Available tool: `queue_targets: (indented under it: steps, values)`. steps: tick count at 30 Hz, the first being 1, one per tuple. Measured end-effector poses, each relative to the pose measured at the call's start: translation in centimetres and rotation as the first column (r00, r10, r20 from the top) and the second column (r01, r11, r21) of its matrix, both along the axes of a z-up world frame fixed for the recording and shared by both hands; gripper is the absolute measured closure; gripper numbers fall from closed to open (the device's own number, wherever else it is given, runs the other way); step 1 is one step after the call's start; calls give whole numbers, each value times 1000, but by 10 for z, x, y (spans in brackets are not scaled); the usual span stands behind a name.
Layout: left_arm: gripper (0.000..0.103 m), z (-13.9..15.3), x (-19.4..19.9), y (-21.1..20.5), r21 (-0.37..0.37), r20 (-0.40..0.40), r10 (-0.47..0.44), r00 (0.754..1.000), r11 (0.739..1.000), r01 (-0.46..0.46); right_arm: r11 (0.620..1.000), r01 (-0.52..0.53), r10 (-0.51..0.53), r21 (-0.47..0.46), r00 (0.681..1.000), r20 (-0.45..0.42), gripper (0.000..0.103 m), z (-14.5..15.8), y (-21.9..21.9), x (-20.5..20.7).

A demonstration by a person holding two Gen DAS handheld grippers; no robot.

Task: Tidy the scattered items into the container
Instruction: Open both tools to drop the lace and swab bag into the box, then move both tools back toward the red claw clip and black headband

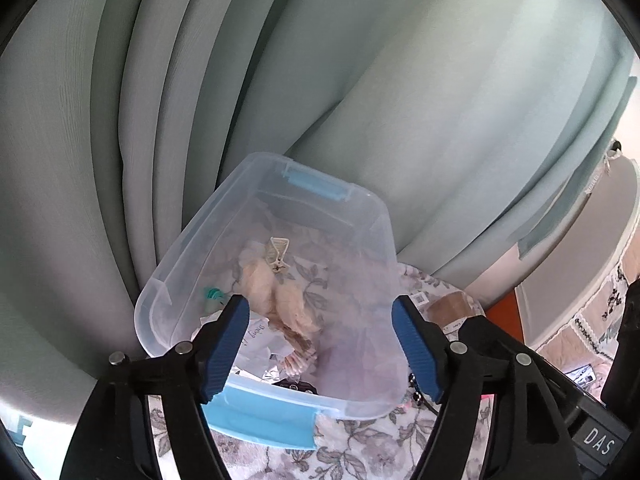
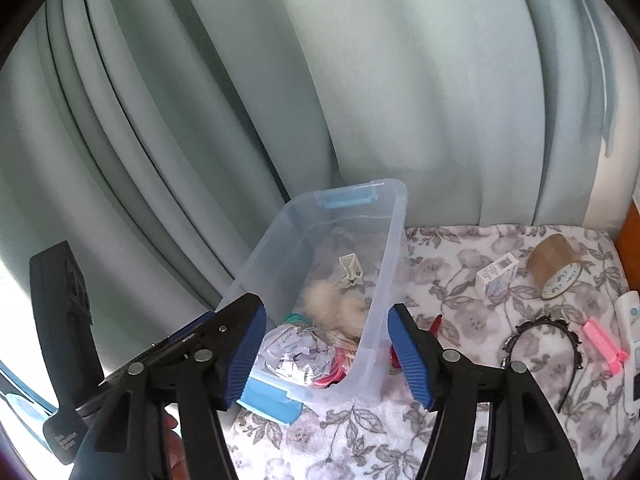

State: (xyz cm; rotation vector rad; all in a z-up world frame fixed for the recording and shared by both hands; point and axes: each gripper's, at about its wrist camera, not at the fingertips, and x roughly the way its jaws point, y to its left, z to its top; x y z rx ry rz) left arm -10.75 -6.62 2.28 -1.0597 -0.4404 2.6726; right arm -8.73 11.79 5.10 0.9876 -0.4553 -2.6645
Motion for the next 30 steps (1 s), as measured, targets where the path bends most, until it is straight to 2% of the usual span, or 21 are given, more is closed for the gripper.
queue_targets:
  steps: [6,16,22,30]
  values:
    - [26,15,12,8,-26,-27,-22,999,999,21,1000,13,-14,-16,1000,-22,33,9,6,18]
    - [23,36,33,36,-61,-65,-59,996,997,55,997,66,-69,-48,996,-64,26,18,37,53]
    - [22,49,49,68,-96,-94,-106,990,991,97,992,94,-102,-85,990,-97,19,19,62,77]
    - [22,55,64,99,-152,-100,-146,984,980,130,986,116,-129,-116,986,-110,17,18,89,98]
